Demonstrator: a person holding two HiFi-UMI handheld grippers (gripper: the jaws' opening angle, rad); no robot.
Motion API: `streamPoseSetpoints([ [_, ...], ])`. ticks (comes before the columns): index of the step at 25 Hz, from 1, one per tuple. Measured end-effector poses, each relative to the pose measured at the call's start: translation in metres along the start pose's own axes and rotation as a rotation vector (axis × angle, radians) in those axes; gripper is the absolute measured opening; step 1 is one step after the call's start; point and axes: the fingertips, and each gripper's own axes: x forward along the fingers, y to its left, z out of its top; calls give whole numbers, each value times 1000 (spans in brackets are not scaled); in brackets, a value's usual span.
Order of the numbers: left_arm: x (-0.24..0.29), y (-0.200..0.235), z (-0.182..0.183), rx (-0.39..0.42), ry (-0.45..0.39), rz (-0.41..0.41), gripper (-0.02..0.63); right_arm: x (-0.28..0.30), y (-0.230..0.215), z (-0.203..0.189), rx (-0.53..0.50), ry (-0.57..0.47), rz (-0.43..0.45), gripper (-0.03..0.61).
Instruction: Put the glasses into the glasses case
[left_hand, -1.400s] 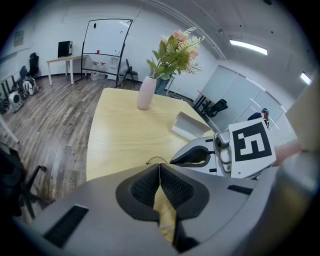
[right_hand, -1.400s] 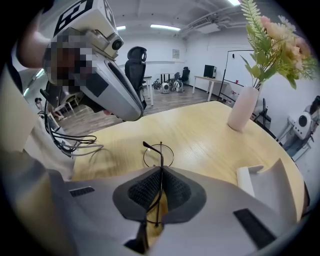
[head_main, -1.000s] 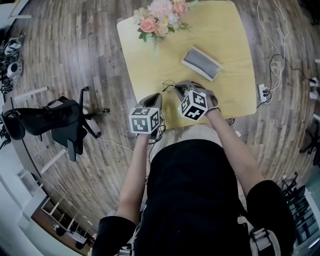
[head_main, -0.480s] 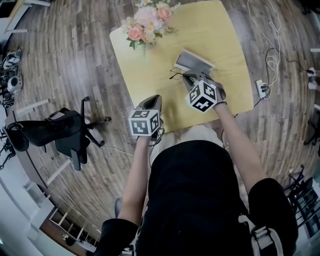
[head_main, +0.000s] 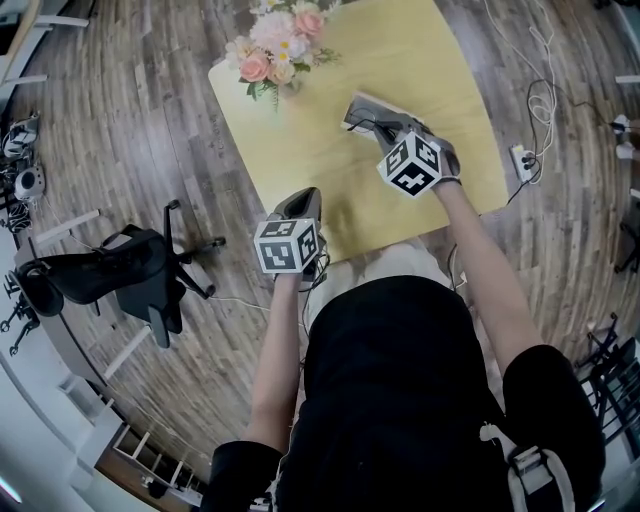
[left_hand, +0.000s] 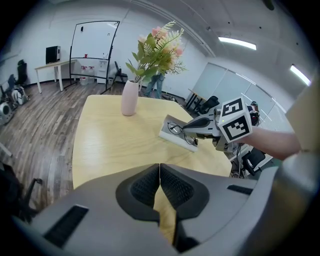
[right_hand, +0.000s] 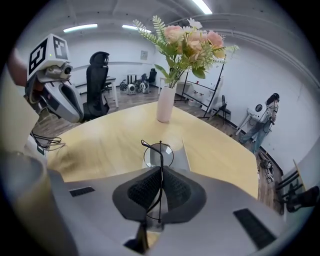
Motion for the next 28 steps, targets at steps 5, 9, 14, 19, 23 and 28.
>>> streamPoseSetpoints([
  [5, -4, 2, -4, -3, 1, 6, 25, 9, -5, -4, 11, 24, -24, 29],
  [9, -7, 4, -6, -11, 1, 13, 25, 15, -7, -8, 16, 41, -29, 29],
  [14, -10, 7, -10, -17, 5, 17, 25, 22, -13, -12, 37, 51, -55, 29],
  [19, -12, 8, -11, -16, 9, 18, 25, 23, -14, -13, 42, 46, -71, 31],
  [23, -12, 7, -10, -8, 9, 16, 25, 22, -13, -12, 43, 38, -72, 36],
  [28, -12, 6, -7, 1, 8, 18, 25, 18, -9, -14, 45, 32, -60, 40],
])
